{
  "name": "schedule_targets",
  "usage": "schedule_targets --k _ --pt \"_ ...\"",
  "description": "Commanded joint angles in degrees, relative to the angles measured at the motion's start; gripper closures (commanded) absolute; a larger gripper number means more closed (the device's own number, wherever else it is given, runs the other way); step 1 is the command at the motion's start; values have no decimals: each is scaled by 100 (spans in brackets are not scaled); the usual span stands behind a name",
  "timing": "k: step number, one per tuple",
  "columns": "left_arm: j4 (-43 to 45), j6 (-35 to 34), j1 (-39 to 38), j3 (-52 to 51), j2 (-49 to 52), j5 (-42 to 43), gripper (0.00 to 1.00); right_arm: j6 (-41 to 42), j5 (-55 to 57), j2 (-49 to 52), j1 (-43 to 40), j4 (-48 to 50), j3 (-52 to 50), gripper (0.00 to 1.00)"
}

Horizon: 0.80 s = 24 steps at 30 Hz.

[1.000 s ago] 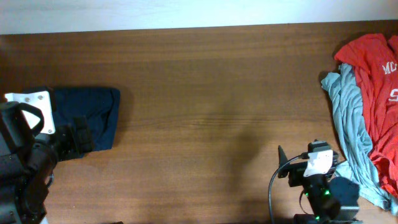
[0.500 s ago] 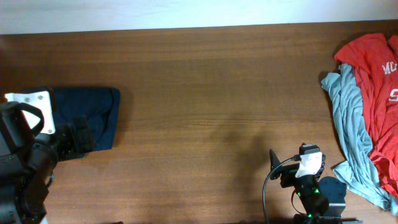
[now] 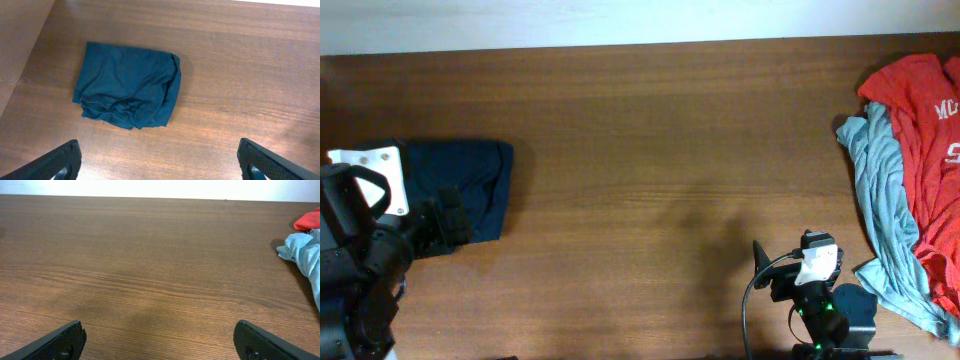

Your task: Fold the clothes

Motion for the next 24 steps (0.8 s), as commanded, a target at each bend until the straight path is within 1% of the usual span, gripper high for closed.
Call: schedule_targets --k 1,7,17,19,21,22,24 --pt "13 111 -20 50 -15 44 1 50 -92 -48 -44 13 -46 1" --pt "13 111 -17 50 -15 42 1 50 -92 -48 -44 15 -46 1" --pt "-168 114 -372 13 -219 15 1 50 -92 -48 -44 15 -46 1" --pt "197 111 -424 -127 -352 22 0 50 -92 -48 -44 15 -46 1" --pt "831 109 -487 -509 -601 26 1 50 -92 -48 -44 15 -46 1" --pt "1368 109 -546 -916 -839 72 0 50 -92 -48 -44 13 -46 1" --pt "2076 111 -697 -1578 -1202 103 1 50 -92 -48 -44 15 -46 1"
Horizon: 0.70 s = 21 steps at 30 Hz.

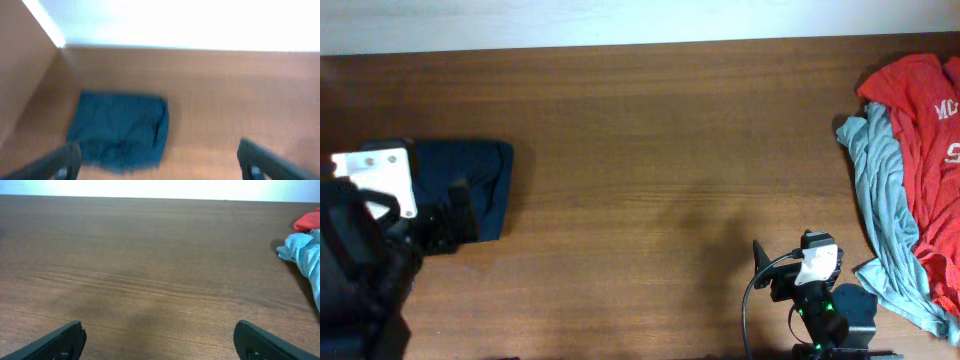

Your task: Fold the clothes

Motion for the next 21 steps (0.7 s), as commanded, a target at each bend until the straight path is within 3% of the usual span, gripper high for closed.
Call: schedule_targets --k 1,6,9,21 --pt "1097 109 -289 -1279 -726 98 0 48 -87 -48 -44 11 -46 1" --pt "2894 109 -581 -3095 -1722 85 1 48 -87 -48 -44 13 -46 1" --pt "3434 109 -581 -4194 -2437 105 0 48 -87 -48 -44 11 -46 1" --pt "3541 -4 -702 -6758 -4988 232 1 48 -87 -48 -44 11 -46 1"
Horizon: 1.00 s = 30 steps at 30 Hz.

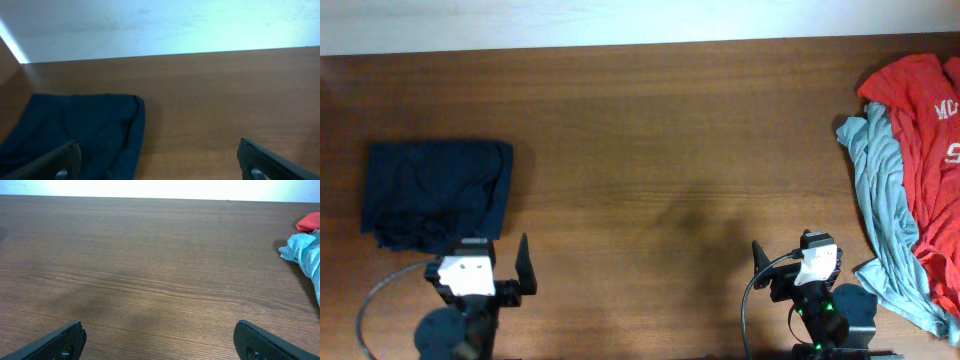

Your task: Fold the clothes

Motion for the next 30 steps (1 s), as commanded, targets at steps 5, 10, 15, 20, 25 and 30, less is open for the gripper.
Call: schedule_targets --k 5,10,15,20,25,30 --pt "170 -2 -103 -1204 -949 199 1 46 -46 -42 -44 7 -39 1" --pt "678 2 -107 -1947 -951 197 1 46 -46 -42 -44 9 -39 1" --pt "610 7 -107 -1908 -850 149 1 46 -46 -42 -44 9 -39 1" --pt "610 7 -107 -1908 -850 136 1 46 -46 -42 -44 7 -39 1" --pt "610 7 -107 -1908 -850 136 1 46 -46 -42 -44 9 -39 1" --pt "610 7 -107 -1908 -850 136 1 46 -46 -42 -44 9 -39 1"
